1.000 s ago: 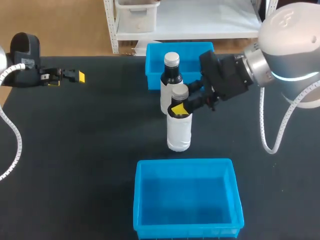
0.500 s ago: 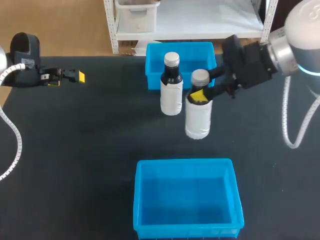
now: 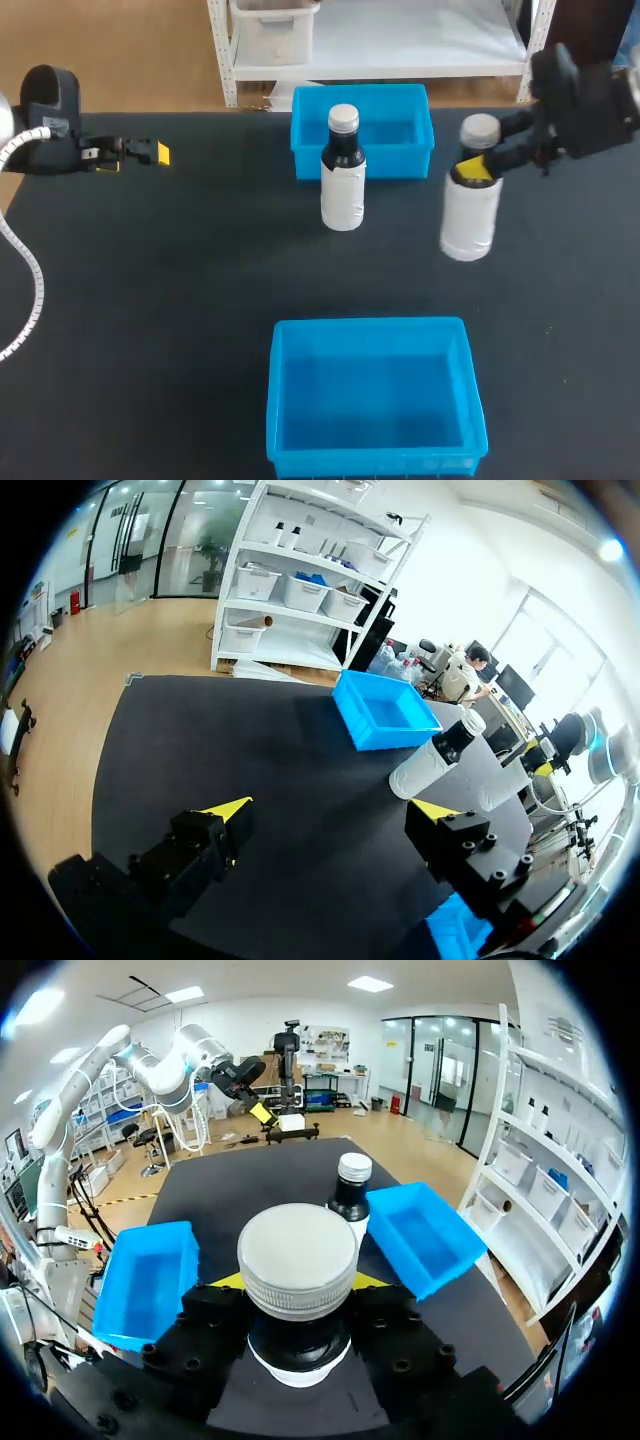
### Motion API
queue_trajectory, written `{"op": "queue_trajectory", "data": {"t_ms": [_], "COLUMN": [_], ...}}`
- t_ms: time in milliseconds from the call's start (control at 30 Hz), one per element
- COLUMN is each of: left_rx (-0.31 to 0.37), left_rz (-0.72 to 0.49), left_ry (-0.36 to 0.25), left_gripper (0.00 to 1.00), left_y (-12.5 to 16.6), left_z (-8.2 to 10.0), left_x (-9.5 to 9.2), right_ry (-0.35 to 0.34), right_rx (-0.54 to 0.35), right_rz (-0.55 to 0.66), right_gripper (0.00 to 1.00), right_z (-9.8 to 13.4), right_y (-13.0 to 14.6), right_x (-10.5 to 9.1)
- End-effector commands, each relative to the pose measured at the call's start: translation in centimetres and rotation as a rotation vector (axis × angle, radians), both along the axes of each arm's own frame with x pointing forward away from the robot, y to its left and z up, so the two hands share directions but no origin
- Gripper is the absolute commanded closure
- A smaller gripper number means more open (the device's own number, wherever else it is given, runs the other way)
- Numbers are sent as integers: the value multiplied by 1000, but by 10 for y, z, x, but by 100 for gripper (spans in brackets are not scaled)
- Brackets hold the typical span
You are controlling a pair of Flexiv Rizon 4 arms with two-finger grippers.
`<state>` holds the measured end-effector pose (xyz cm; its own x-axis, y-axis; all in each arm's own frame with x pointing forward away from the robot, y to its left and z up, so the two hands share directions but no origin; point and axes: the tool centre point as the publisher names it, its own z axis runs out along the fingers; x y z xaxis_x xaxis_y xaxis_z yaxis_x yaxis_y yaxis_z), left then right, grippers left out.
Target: Pick up the bottle, and place it in the far bin if it is heavy, or in the near bin if it is light.
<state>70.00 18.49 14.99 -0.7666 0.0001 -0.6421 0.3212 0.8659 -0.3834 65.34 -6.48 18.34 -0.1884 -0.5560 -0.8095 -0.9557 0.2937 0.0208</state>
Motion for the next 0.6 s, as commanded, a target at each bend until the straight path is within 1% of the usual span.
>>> {"op": "queue_trajectory", "data": {"t_ms": [33, 167, 300, 433, 600], "left_rx": [0, 0, 0, 0, 0], "left_rz": [0, 0, 0, 0, 0], "left_ry": [0, 0, 0, 0, 0], "left_gripper": [0, 0, 0, 0, 0], "left_y": [0, 0, 0, 0, 0], "left_z": [0, 0, 0, 0, 0], "left_x": [0, 0, 0, 0, 0], "right_ry": [-5, 6, 8, 16, 11], "right_rx": [-10, 7, -13, 7, 52], "right_rz": [-16, 3, 30, 57, 107], "right_gripper": [100, 100, 100, 100, 100], "right_z": [28, 44, 57, 71, 89], "right_y": [-28, -37, -37, -32, -21], "right_x": [-20, -32, -47, -67, -91]}}
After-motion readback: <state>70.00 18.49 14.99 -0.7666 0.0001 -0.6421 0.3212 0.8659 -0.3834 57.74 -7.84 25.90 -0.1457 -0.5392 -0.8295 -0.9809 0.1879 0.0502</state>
